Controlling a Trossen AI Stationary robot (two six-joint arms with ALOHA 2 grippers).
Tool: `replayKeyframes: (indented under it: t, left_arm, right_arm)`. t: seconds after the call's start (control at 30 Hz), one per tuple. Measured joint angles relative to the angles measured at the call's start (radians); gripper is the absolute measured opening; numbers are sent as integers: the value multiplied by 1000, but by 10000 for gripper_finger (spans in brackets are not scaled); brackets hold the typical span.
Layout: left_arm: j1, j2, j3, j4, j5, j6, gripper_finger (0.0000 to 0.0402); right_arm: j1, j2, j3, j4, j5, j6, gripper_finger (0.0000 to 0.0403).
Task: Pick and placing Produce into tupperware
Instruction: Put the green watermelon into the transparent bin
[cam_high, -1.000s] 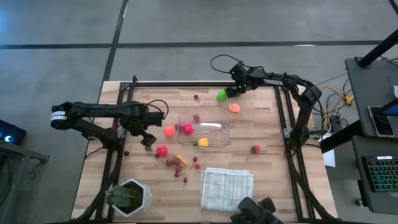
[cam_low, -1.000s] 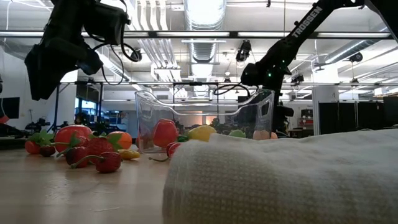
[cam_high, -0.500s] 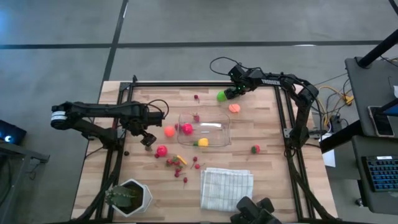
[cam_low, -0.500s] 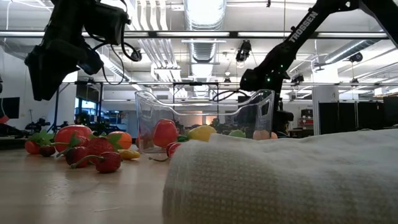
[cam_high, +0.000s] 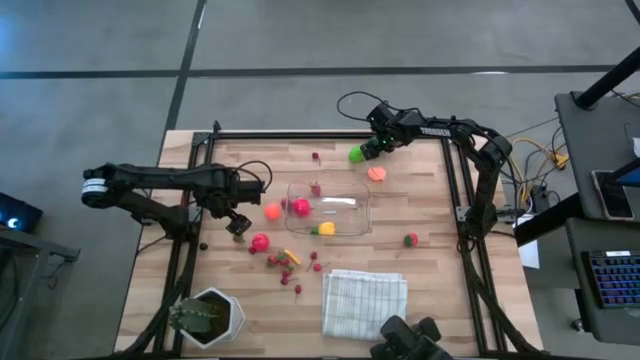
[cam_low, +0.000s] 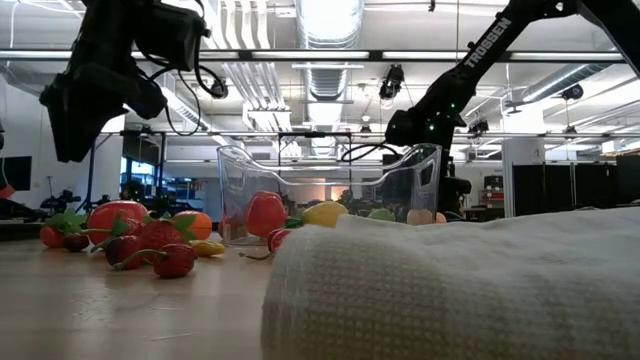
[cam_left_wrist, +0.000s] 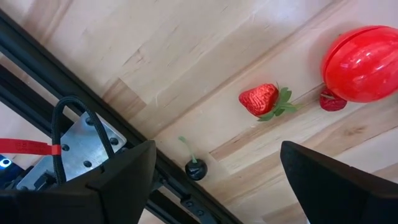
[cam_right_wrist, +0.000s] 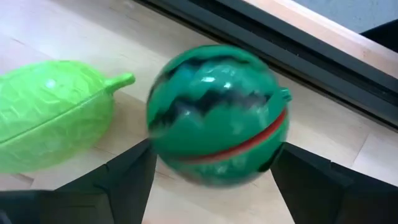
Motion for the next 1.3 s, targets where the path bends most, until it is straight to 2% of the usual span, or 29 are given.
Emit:
replayKeyframes:
  t: [0.7, 0.83, 1.0, 1.17, 1.3]
  left_arm:
    - [-14, 0, -18, 22, -55, 0, 329]
    - [-24, 0, -35, 24, -53, -7, 329]
    - [-36, 0, -56, 48, -44, -8, 329]
    - [-38, -1, -65, 89, -42, -7, 329]
    - [-38, -1, -65, 102, -42, -7, 329]
  right_arm:
    - [12, -41, 6, -105, -25, 50, 239]
    - [27, -94, 6, -101, -44, 68, 259]
    - [31, -149, 6, -60, -45, 118, 304]
    - [29, -145, 6, -24, -19, 197, 350]
    - [26, -114, 6, -18, 0, 267, 366]
